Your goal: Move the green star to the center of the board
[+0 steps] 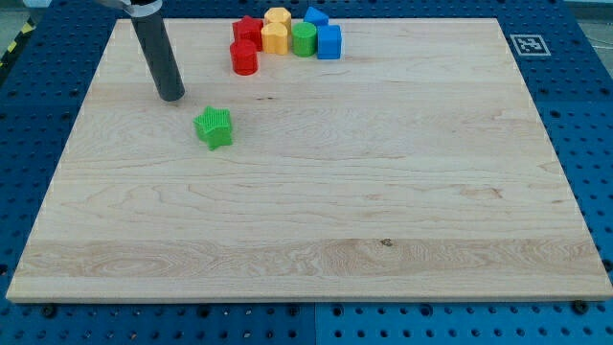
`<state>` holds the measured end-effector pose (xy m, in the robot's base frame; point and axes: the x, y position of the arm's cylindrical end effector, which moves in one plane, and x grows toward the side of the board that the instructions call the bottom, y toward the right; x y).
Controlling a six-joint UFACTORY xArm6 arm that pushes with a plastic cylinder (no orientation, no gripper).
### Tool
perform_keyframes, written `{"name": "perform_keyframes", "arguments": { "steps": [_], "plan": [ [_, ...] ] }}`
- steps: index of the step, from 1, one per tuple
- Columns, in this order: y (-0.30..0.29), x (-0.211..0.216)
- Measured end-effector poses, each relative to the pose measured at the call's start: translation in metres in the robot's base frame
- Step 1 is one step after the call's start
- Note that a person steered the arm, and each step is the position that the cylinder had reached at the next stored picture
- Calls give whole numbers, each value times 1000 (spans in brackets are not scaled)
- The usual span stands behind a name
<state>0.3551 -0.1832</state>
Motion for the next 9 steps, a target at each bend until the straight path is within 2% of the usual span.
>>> {"name": "perform_keyframes", "arguments": {
  "steps": [2,5,6,9],
  "plan": [
    [22,12],
    [44,85],
    [67,90],
    [99,60]
  ]
}}
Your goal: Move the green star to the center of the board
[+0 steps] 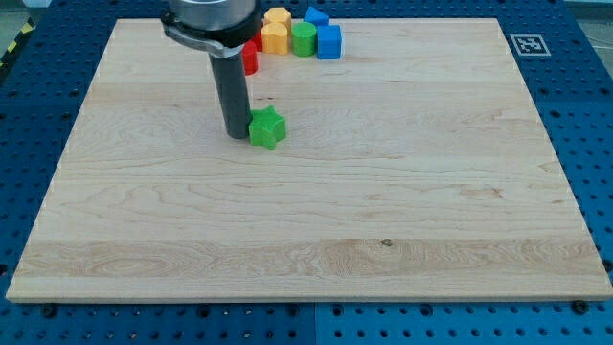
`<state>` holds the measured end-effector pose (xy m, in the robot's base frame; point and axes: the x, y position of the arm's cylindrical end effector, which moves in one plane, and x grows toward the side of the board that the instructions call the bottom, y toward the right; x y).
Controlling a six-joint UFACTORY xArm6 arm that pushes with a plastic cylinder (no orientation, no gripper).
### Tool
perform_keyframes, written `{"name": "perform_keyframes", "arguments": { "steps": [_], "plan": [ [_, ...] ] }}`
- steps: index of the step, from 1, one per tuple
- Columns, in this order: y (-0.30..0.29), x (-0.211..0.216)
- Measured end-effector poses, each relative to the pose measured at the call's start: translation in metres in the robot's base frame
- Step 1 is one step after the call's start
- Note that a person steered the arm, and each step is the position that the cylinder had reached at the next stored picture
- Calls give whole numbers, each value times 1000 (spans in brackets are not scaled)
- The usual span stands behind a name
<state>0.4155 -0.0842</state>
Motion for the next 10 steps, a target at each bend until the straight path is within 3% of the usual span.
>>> {"name": "perform_keyframes", "arguments": {
  "steps": [2,5,7,9,10],
  "plan": [
    [12,2],
    [46,37],
    [121,25],
    [135,-3],
    [135,11]
  ]
}}
